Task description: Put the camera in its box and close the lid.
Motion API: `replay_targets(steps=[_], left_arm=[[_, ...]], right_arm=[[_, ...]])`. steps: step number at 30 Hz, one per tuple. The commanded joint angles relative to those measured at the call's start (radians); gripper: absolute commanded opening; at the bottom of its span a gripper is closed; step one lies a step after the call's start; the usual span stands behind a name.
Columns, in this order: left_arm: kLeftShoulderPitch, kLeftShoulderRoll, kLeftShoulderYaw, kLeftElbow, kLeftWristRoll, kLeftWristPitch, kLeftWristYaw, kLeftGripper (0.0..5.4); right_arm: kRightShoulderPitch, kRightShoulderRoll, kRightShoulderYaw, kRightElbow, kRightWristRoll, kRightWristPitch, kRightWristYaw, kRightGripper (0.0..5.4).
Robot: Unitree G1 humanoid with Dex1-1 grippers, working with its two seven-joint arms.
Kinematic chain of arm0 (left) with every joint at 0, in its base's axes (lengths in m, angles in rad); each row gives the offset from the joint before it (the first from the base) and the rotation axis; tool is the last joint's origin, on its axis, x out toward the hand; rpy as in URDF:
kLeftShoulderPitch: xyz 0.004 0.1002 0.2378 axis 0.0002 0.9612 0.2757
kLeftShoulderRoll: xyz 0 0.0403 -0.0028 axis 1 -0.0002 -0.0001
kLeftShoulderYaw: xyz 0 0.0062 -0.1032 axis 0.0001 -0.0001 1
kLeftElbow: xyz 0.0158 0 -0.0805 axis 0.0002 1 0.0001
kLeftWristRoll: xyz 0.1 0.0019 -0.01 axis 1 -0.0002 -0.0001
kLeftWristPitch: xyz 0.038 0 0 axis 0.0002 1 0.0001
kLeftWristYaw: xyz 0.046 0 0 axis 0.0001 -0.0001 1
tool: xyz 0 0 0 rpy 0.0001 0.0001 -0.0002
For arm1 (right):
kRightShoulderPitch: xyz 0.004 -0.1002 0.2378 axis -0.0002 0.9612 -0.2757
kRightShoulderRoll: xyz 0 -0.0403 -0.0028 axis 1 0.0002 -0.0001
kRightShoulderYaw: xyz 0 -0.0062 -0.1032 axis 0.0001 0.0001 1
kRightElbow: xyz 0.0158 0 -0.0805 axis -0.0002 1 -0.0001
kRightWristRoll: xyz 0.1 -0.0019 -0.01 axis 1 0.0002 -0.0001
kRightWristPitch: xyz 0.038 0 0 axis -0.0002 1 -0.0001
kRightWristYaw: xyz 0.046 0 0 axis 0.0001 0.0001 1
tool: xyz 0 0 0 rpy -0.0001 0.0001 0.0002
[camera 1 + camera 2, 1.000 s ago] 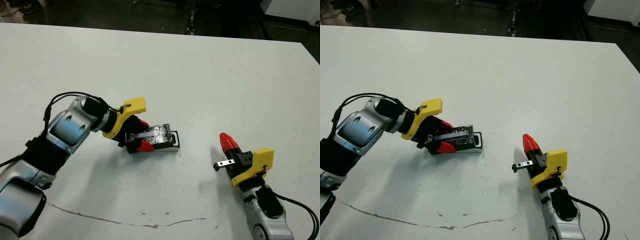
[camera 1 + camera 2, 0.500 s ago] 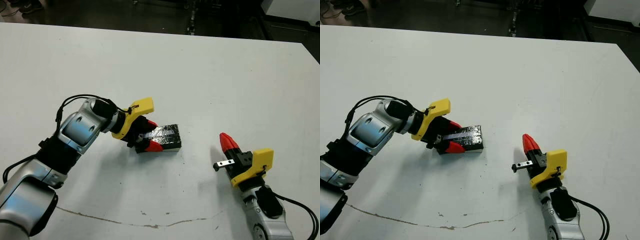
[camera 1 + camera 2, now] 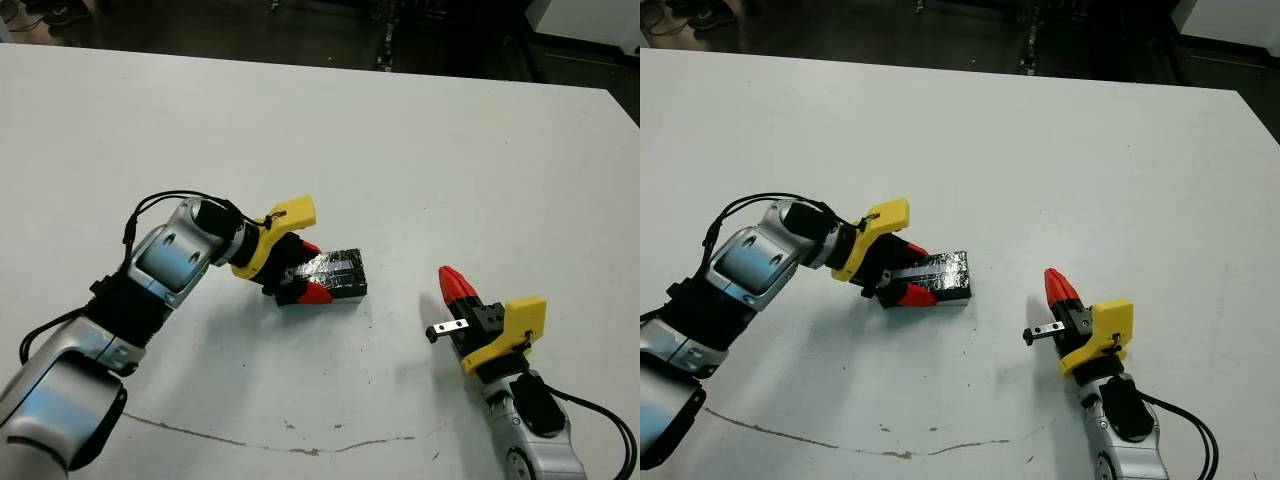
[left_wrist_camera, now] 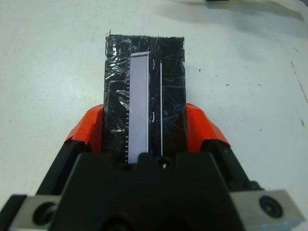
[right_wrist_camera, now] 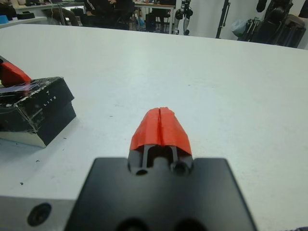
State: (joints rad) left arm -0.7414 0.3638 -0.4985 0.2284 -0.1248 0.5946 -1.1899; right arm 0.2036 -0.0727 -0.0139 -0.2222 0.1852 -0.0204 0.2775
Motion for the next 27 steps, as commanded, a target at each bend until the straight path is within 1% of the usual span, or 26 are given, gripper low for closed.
replay_targets(steps=[1, 5, 7, 10, 15, 21, 25, 27], left_arm=[[0.027, -0.074, -0.074, 0.045, 0.029, -0.018, 0.007, 3.16], [0.011, -0.074, -0.093, 0.073, 0.058, -0.033, 0.002, 3.16], [0.006, -0.076, -0.099, 0.089, 0.071, -0.048, 0.002, 3.16], [-0.003, -0.084, -0.104, 0.121, 0.075, -0.034, -0.004, 3.16], [-0.003, -0.090, -0.109, 0.148, 0.088, -0.051, -0.009, 3.16], [0.000, -0.100, -0.108, 0.158, 0.096, -0.044, -0.006, 3.16], [0.023, -0.106, -0.096, 0.129, 0.107, -0.057, 0.033, 3.16], [0.045, -0.101, -0.096, 0.101, 0.132, -0.115, 0.066, 3.52]], right_arm=[[0.010, -0.007, -0.004, 0.002, 0.003, 0.004, -0.006, 0.00], [0.007, -0.008, -0.002, 0.011, 0.001, -0.010, 0.000, 0.00], [0.007, -0.007, -0.002, 0.010, 0.005, -0.004, 0.000, 0.00], [0.007, -0.008, -0.001, 0.010, 0.005, -0.002, 0.002, 0.00], [0.008, -0.005, -0.001, 0.016, 0.008, -0.012, 0.006, 0.00], [0.009, -0.004, -0.001, 0.013, 0.013, -0.006, 0.006, 0.00], [0.010, -0.006, 0.001, 0.012, 0.009, -0.005, 0.006, 0.00], [0.009, -0.008, 0.001, 0.014, 0.008, -0.007, 0.007, 0.00]])
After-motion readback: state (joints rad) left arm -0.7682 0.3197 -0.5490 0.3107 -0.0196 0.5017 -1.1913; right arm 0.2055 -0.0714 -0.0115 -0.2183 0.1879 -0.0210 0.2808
